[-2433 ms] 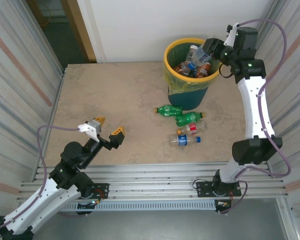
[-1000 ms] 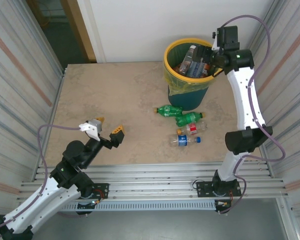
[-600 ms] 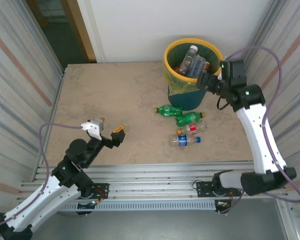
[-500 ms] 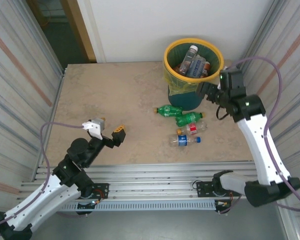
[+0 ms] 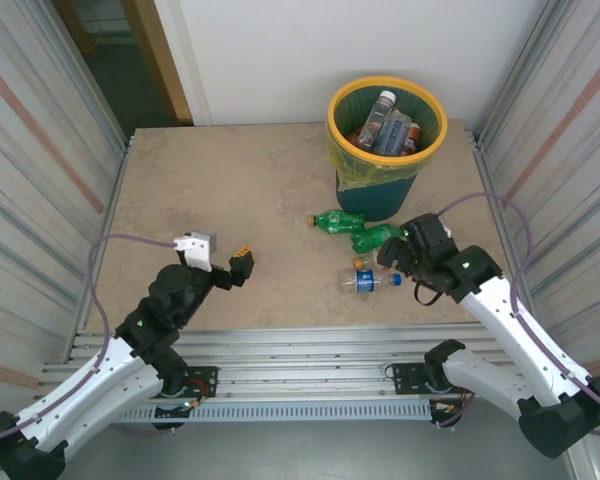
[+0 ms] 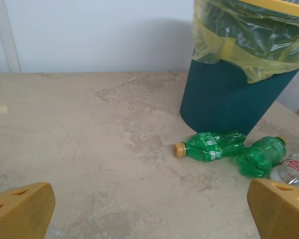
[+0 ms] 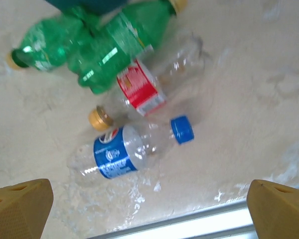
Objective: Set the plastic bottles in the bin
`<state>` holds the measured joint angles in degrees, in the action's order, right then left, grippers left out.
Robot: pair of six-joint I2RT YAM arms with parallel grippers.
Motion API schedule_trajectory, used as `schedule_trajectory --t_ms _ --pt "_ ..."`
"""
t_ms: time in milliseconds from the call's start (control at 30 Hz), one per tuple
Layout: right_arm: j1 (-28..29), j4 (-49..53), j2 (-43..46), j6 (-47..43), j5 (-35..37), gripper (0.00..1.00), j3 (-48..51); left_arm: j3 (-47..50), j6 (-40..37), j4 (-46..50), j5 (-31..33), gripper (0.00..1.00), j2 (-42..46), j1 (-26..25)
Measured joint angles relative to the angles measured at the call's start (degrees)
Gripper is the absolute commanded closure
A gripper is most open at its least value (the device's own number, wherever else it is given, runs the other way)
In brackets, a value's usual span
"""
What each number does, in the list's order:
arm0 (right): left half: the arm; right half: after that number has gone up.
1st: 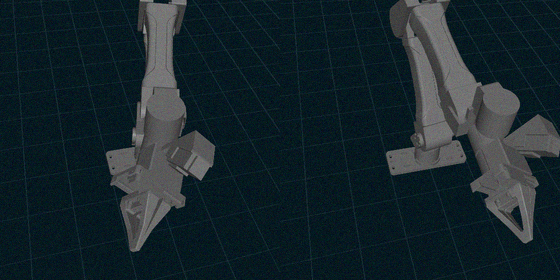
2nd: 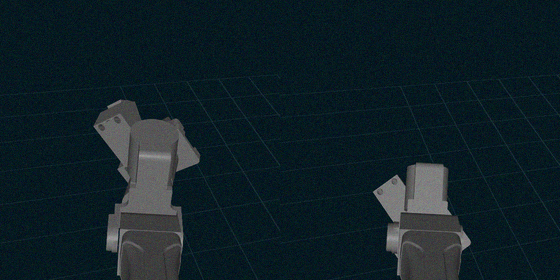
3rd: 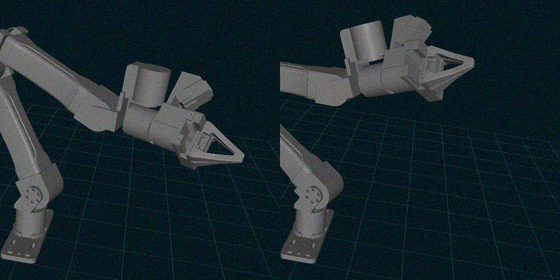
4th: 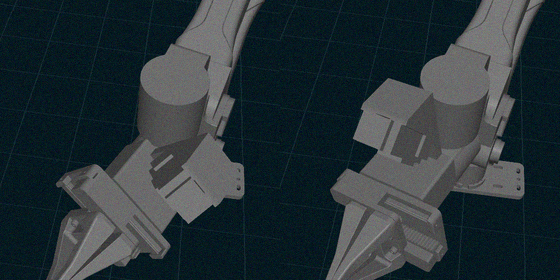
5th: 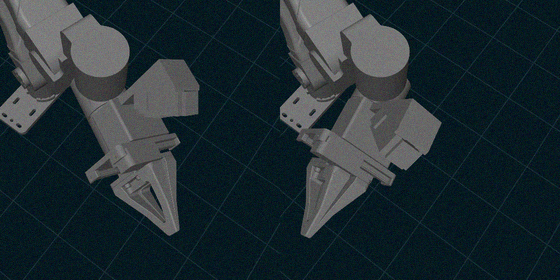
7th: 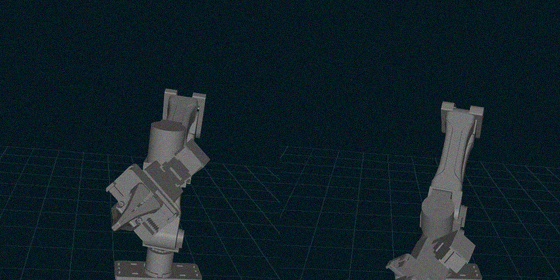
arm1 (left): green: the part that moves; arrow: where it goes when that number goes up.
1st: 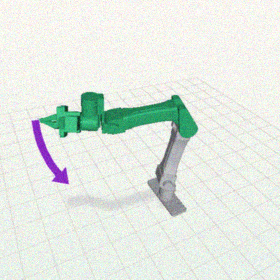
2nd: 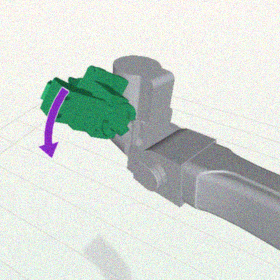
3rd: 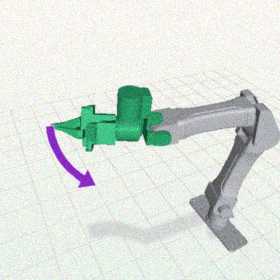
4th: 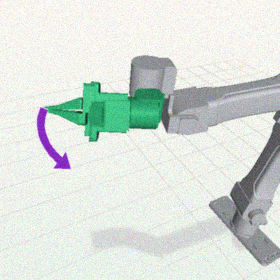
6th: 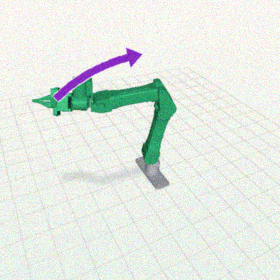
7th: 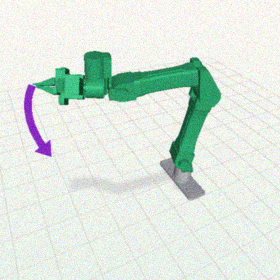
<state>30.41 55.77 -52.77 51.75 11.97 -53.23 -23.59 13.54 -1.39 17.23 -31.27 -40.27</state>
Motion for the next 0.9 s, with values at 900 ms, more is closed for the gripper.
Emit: schedule_trajectory --t_ms 900 --pt "16.8 -12.6 -16.3 26.3 1.9 0.02 7.0 1.9 3.5 0.3 -0.5 0.01 1.2 2.7"
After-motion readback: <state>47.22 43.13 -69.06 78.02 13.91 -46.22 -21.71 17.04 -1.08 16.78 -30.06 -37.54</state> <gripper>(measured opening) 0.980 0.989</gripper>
